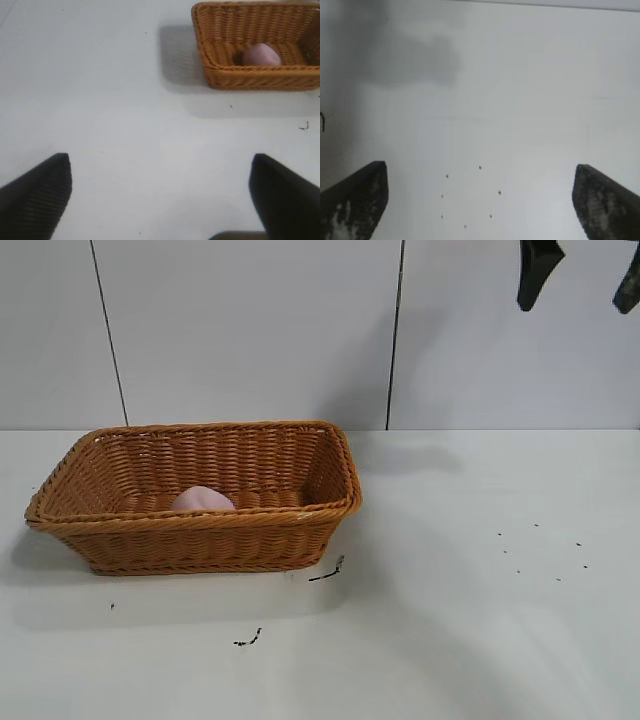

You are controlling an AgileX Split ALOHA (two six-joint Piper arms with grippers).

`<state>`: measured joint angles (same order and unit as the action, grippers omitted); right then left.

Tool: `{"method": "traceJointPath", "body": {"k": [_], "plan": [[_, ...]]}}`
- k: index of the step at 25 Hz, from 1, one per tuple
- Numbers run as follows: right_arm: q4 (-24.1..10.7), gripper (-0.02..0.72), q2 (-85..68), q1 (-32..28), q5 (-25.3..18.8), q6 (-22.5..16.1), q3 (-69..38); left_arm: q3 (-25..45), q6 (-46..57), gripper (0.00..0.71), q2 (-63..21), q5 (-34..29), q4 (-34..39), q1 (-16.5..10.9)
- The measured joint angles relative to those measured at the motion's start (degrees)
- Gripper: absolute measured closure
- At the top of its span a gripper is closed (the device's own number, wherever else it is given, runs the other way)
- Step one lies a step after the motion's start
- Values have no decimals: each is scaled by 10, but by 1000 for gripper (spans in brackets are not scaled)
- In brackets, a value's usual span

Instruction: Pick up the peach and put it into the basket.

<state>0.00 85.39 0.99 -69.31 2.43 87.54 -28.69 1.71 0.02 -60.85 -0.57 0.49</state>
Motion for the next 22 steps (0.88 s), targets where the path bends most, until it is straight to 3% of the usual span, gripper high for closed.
{"method": "traceJointPath", "body": {"k": [8,14,16,22], "plan": [[6,8,-329,0,8,-2,-277,0,0,17,0,0,0,0],[6,8,-561,0,92,-4,-473,0,0,17,0,0,0,0],[6,8,-617,0,100,-4,-531,0,0,17,0,0,0,0],[6,8,-715,0,104,-5,-590,0,0,17,0,0,0,0]]}}
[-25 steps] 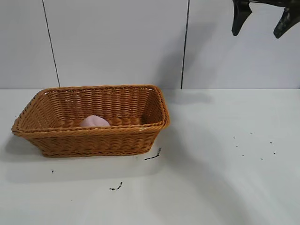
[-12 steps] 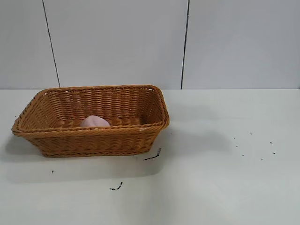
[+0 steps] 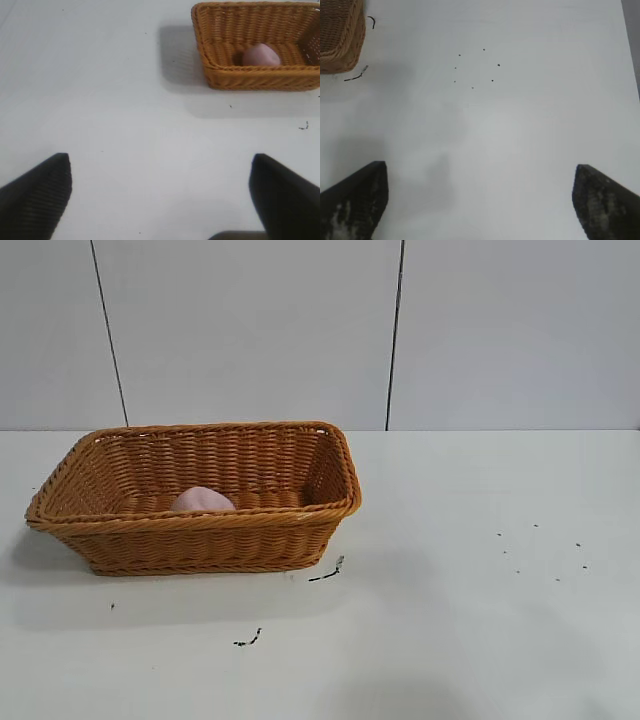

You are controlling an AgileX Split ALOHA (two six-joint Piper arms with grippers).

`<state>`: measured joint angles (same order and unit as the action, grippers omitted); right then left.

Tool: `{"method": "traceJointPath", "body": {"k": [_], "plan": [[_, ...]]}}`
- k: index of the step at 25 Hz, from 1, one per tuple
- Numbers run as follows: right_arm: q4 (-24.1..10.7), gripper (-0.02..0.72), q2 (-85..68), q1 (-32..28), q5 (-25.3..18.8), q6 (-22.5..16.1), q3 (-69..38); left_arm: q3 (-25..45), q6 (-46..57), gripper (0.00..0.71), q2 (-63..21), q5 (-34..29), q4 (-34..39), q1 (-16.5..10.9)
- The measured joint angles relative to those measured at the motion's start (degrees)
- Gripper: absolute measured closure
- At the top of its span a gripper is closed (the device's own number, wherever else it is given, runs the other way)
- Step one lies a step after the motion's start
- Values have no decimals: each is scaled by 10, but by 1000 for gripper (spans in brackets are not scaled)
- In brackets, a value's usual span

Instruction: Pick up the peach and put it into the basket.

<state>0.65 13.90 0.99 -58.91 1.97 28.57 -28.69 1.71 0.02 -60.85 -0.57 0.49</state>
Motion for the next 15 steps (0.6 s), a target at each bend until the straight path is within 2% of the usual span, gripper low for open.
{"method": "traceJointPath", "body": {"k": [15], "plan": [[0,8,-141,0,0,-6,-1,0,0,17,0,0,0,0]]}}
